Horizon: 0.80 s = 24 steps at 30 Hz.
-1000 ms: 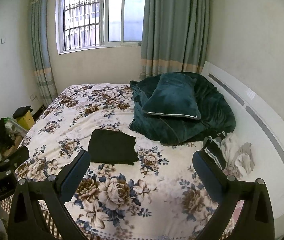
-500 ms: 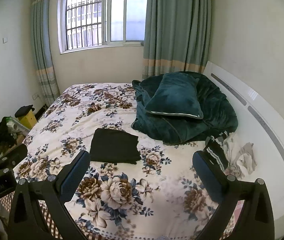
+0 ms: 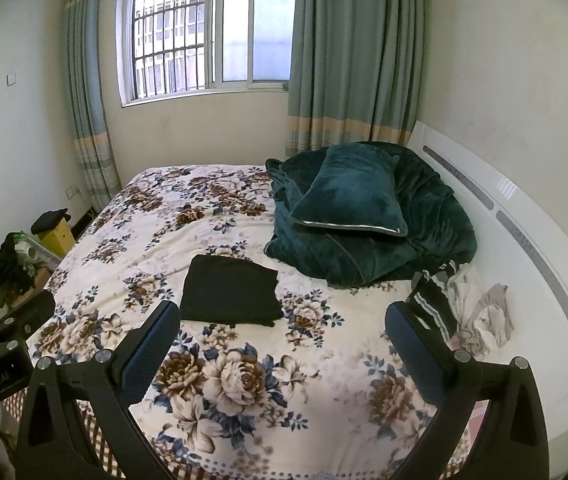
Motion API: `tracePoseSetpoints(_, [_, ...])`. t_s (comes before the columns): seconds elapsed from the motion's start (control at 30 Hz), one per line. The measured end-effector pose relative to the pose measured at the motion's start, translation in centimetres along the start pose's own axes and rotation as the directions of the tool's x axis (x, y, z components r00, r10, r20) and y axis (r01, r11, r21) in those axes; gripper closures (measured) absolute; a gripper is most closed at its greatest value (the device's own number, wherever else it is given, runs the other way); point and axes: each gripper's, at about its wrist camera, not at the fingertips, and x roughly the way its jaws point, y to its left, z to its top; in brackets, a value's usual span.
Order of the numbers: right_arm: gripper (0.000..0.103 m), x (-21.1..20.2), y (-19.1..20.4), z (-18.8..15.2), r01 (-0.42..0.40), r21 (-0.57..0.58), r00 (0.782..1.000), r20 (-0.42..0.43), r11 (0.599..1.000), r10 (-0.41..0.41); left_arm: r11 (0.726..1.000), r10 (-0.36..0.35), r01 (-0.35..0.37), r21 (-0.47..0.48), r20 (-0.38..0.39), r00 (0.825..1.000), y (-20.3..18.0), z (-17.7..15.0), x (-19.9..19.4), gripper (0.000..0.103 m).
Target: Fold small clothes
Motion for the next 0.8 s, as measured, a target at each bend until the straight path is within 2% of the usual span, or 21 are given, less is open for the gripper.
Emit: tracePoseSetpoints(0.8, [0.000, 0.10, -0.23, 0.02, -0.005, -0.001, 1.000, -0.003, 1.000, 0.005, 1.000, 0.000, 0.000, 0.001, 0.004, 1.000, -0.24, -0.60, -0.53, 0.000])
